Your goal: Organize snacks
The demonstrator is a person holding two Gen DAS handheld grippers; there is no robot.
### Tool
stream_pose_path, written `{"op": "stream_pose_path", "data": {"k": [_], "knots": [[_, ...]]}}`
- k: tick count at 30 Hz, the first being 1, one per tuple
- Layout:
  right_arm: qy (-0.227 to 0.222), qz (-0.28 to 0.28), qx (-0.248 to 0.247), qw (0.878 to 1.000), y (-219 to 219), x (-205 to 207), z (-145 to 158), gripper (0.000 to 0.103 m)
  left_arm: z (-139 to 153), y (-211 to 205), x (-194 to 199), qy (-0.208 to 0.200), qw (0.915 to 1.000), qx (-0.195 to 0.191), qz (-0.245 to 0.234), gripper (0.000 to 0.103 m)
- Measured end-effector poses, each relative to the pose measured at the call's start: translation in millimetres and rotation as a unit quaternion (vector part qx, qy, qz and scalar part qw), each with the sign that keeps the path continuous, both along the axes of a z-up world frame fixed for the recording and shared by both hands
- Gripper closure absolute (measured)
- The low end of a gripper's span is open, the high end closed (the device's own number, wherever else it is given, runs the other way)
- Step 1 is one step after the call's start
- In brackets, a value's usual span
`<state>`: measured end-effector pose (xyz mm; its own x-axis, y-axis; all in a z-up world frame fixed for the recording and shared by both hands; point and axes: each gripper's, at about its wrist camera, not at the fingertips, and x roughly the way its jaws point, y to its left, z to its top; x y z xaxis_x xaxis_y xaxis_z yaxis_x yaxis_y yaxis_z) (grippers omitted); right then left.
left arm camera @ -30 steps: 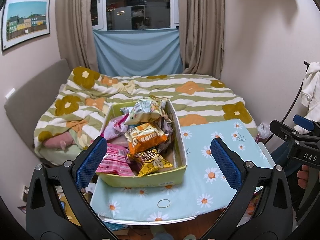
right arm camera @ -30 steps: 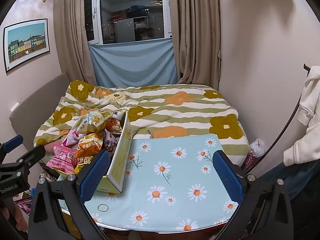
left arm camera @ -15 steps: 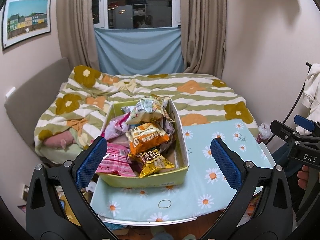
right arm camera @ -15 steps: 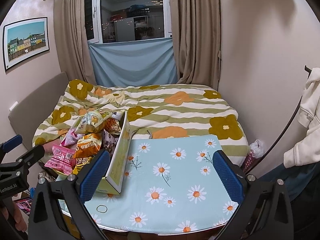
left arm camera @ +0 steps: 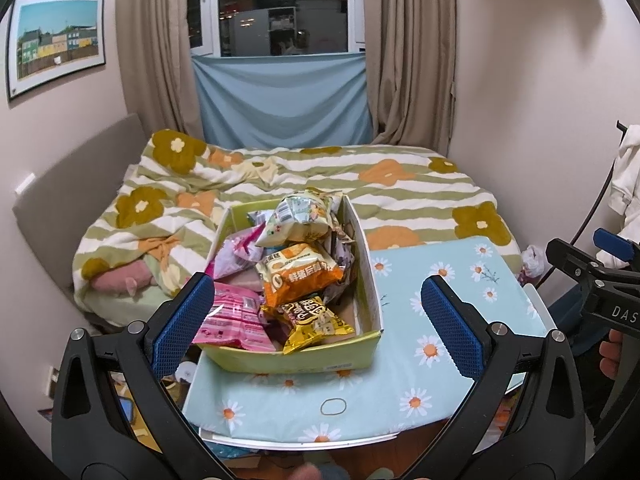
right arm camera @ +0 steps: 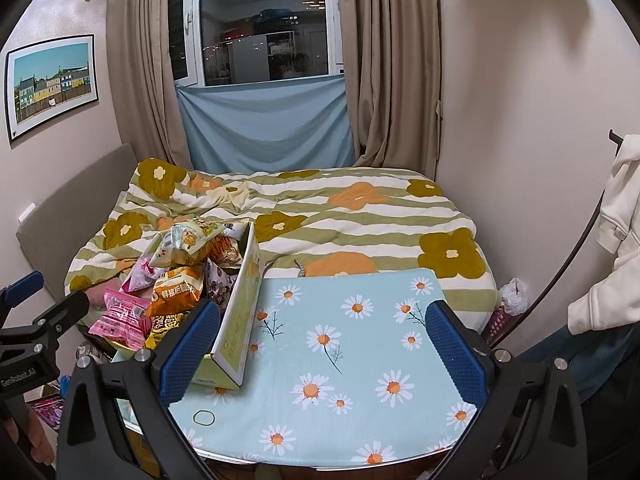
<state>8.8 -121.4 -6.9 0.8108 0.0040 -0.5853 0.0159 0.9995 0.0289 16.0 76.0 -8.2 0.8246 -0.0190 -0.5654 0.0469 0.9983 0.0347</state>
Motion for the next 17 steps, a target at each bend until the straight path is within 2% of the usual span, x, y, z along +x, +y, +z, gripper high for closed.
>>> {"op": "stream_pose_path", "data": {"k": [9, 17], "knots": [[0.001, 0.002, 0.003, 1.0, 0, -1, 0, 0.001, 1, -1, -7, -0.001, 0.9999, -0.014, 0.008, 0.0], [0.002, 0.005, 0.004, 1.0, -1, -7, -5, 0.001, 1, -4, -20, -0.01, 0.9997, -0.012, 0.018, 0.0]]}}
